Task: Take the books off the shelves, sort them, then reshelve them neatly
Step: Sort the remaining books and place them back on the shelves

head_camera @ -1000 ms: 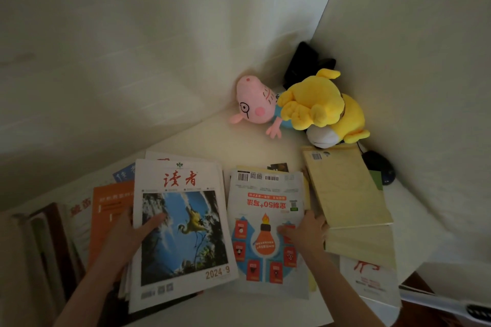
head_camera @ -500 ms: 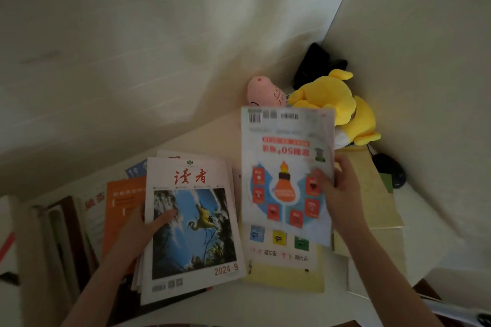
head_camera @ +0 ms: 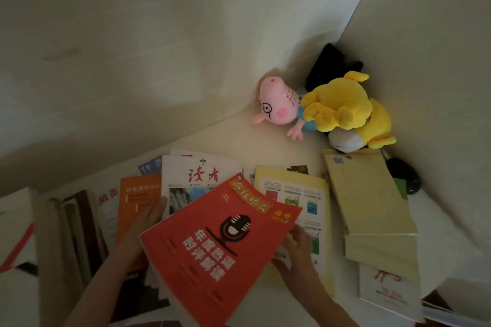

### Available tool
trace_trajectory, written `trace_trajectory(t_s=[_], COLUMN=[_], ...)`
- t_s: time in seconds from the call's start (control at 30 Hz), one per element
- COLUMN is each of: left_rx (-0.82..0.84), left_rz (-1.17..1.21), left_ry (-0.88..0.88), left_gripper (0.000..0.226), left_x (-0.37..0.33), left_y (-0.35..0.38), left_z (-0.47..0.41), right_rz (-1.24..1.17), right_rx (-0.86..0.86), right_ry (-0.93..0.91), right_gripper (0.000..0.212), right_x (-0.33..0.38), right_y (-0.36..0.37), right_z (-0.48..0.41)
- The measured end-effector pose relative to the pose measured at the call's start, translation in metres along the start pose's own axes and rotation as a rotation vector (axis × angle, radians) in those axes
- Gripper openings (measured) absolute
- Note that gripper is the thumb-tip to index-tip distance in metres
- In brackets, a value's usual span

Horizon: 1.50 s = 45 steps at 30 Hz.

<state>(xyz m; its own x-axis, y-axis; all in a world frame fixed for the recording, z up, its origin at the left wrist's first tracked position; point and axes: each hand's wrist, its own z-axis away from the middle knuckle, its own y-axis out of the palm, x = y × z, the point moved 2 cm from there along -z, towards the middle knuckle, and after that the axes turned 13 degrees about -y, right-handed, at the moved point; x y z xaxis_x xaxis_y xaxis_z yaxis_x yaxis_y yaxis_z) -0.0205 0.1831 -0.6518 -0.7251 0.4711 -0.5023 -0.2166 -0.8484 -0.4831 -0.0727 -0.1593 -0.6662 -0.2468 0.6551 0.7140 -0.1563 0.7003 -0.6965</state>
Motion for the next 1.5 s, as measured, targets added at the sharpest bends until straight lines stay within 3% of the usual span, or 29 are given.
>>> trace_trajectory(t_s=[0.07, 0.13, 0.23, 0.33, 0.4, 0.6, 0.77, 0.9, 1.0, 1.07, 1.2, 1.27, 1.37, 1.5], left_rx=[0.044, 0.063, 0.078, 0.071, 0.088, 0.05, 0.067, -0.045, -0.054, -0.054, -0.082, -0.072, -0.051, 0.079], left_rz=[0.109, 0.178, 0.206, 0.254, 0.301, 0.29, 0.36, 0.368, 0.421, 0.45, 0.43, 0.404, 0.378, 0.367], left_ry=[-0.017, -0.008, 0.01, -0.033, -0.049, -0.03, -0.05, -0.028, 0.028, 0.063, 0.182, 0.219, 0.282, 0.376], left_gripper=[0.046, 0.044, 0.044, 0.034, 0.028, 0.042, 0.057, 0.066, 0.063, 0.066, 0.075, 0.078, 0.071, 0.042], left_x=[-0.03, -0.051, -0.043, -0.045, -0.045, -0.043, -0.053, -0.053, -0.052, -0.056, -0.076, -0.087, -0.104, -0.127], left_y=[0.01, 0.013, 0.013, 0.014, 0.015, 0.019, 0.024, 0.033, 0.033, 0.028, 0.016, 0.014, 0.023, 0.051], left_z=[0.017, 0.029, 0.023, 0.026, 0.028, 0.03, 0.034, 0.041, 0.058, 0.074, 0.109, 0.12, 0.125, 0.114], right_rz=[-0.255, -0.505, -0.723, -0.858, -0.862, -0.717, -0.543, -0.658, -0.75, -0.897, -1.14, -1.168, -1.15, -1.014], right_rx=[-0.178, -0.215, -0.299, -0.403, -0.398, -0.22, -0.089, -0.079, -0.051, 0.023, 0.248, 0.227, 0.045, -0.242], right_ry=[0.363, 0.551, 0.602, 0.621, 0.592, 0.438, 0.343, 0.344, 0.377, 0.422, 0.338, 0.271, 0.168, 0.086], right_gripper=[0.053, 0.032, 0.017, 0.031, 0.039, 0.07, 0.075, 0.08, 0.099, 0.106, 0.099, 0.098, 0.078, 0.072], right_x=[-0.003, 0.002, 0.019, 0.028, 0.026, 0.018, 0.013, 0.01, 0.014, 0.023, 0.049, 0.061, 0.066, 0.061], right_y=[-0.003, 0.0, -0.004, -0.011, -0.009, 0.01, 0.044, 0.047, 0.037, 0.023, -0.02, -0.046, -0.088, -0.129], right_z=[-0.002, -0.011, -0.028, -0.047, -0.057, -0.102, -0.113, -0.112, -0.114, -0.117, -0.125, -0.125, -0.116, -0.089])
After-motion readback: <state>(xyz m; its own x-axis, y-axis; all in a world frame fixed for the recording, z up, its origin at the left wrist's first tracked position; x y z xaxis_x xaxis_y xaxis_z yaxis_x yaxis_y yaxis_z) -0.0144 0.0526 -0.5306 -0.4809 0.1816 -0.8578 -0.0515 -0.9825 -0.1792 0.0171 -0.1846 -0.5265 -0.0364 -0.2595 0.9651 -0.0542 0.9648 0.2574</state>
